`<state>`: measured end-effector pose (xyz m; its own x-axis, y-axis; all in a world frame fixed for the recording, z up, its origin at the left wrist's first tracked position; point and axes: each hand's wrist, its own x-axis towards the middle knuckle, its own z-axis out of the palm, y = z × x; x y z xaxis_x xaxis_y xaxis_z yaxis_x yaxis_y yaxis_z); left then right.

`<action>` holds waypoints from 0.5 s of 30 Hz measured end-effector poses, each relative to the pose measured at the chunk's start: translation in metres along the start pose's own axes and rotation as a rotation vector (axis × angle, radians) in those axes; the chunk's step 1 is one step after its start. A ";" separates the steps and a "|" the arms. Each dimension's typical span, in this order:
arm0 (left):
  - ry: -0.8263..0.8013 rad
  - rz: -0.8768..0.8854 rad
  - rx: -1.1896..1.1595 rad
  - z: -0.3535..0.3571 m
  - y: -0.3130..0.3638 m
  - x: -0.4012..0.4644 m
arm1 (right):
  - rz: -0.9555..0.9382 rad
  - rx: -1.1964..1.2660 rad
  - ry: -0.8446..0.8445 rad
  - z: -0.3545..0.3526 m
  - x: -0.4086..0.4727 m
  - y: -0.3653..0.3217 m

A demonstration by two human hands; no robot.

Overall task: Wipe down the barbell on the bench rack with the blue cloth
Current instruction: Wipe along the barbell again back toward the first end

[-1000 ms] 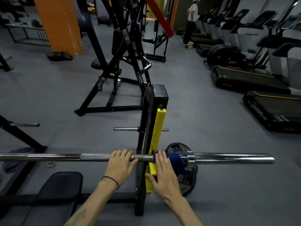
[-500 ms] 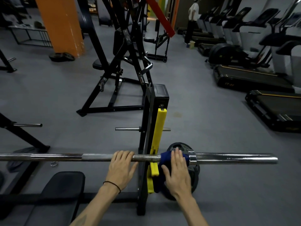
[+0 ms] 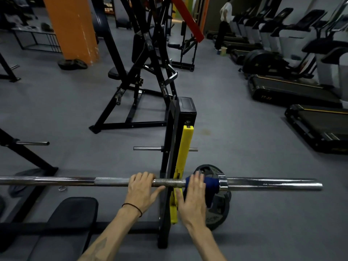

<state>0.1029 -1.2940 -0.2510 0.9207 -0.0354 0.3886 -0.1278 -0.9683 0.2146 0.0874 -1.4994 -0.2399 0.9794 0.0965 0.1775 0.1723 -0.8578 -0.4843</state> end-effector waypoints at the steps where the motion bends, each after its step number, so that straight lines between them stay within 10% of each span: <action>1: 0.018 0.013 -0.001 0.002 -0.001 0.001 | -0.079 -0.015 -0.050 0.001 -0.002 -0.002; 6: 0.016 0.055 0.005 0.004 -0.005 0.005 | -0.086 -0.076 0.027 -0.024 0.006 0.047; 10: -0.305 0.054 0.081 -0.022 -0.006 0.027 | 0.112 0.057 0.070 -0.012 0.008 0.010; 15: -0.636 -0.029 0.050 -0.038 -0.007 0.059 | -0.164 -0.093 -0.080 -0.009 0.007 0.001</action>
<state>0.1437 -1.2798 -0.1952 0.9645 -0.1340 -0.2274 -0.0965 -0.9809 0.1689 0.0932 -1.5041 -0.2312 0.9448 0.2759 0.1770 0.3237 -0.8696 -0.3728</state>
